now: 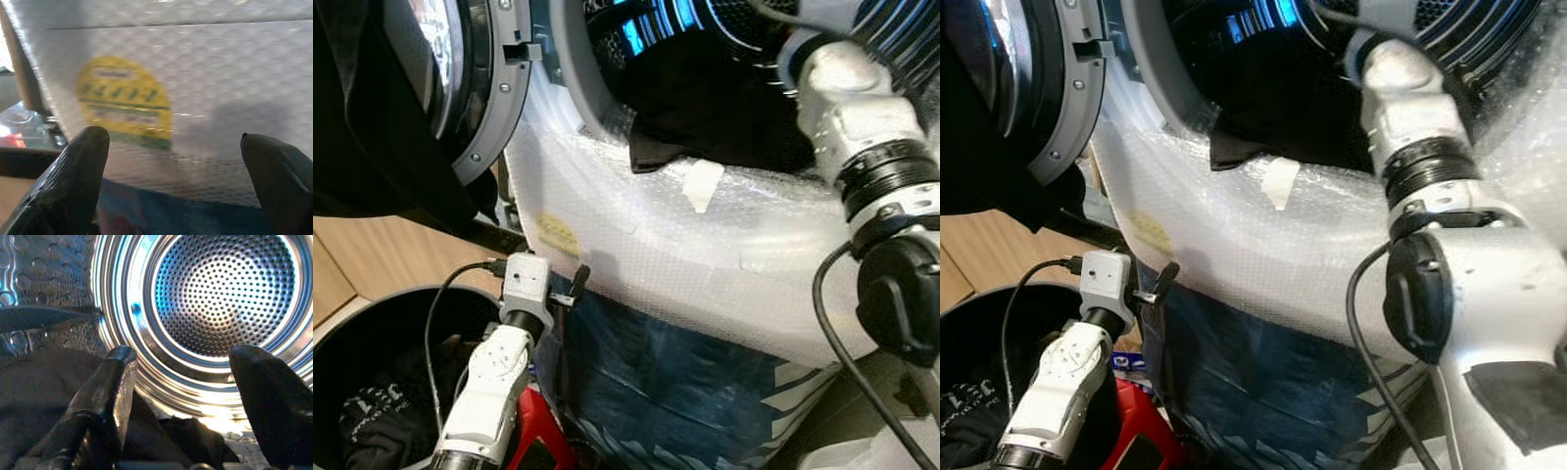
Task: Clothes washing
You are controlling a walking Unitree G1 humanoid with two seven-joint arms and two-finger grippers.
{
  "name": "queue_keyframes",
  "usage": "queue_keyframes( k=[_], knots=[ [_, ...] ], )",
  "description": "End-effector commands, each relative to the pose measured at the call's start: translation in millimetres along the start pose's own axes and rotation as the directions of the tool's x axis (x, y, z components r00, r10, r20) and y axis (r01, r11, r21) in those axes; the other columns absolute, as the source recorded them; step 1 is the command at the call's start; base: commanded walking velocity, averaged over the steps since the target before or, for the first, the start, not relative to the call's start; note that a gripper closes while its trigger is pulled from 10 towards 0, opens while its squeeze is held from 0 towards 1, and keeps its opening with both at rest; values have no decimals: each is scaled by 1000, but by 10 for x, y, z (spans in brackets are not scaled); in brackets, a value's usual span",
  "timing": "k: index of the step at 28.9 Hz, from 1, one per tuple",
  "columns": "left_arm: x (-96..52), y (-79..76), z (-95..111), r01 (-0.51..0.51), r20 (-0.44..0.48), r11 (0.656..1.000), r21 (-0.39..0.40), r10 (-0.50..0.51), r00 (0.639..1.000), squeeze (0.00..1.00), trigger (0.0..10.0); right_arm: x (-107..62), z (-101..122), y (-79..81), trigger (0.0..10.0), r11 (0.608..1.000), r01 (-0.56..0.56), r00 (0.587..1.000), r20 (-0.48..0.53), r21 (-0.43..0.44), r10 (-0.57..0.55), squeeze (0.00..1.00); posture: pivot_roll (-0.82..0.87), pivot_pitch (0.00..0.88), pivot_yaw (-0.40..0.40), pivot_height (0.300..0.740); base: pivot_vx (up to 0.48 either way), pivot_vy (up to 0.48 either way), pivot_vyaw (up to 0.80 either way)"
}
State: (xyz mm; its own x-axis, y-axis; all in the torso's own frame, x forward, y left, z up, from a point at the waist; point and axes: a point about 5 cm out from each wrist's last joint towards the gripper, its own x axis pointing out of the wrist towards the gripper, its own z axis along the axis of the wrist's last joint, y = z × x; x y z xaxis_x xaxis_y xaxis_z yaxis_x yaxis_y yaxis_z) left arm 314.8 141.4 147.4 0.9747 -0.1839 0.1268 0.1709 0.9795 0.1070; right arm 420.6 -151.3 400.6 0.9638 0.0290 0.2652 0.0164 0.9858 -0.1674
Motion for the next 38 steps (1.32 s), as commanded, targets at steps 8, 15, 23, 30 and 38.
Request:
queue_keyframes(
  k=[8,15,23,30,38],
  knots=[
    [32,-8,38,16,3,1000,3,-16,1000,0,10000,-1,101,-19,10000,998,-51,998,34,37,50,1000,-38,0,-10,740,0,0,0],
    [-4,-19,12,10,-3,1000,-4,-10,1000,0,10000,-65,197,64,10000,954,-297,934,198,-26,296,0,-52,0,-12,740,0,0,0],
    [-41,-11,-24,-1,-9,1000,-4,1,1000,0,10000,-382,-211,10,10000,863,-497,843,284,85,457,1000,-44,0,-26,740,0,0,0],
    [-22,69,-32,-44,0,999,1,44,999,0,10000,-1068,-423,234,10000,745,-663,674,487,67,556,1000,-43,0,-41,740,0,0,0],
    [6,0,0,-22,12,1000,-7,22,1000,0,10000,-1367,-700,400,10000,788,-614,741,366,30,563,1000,-50,0,-42,740,0,0,0]
  ],
)
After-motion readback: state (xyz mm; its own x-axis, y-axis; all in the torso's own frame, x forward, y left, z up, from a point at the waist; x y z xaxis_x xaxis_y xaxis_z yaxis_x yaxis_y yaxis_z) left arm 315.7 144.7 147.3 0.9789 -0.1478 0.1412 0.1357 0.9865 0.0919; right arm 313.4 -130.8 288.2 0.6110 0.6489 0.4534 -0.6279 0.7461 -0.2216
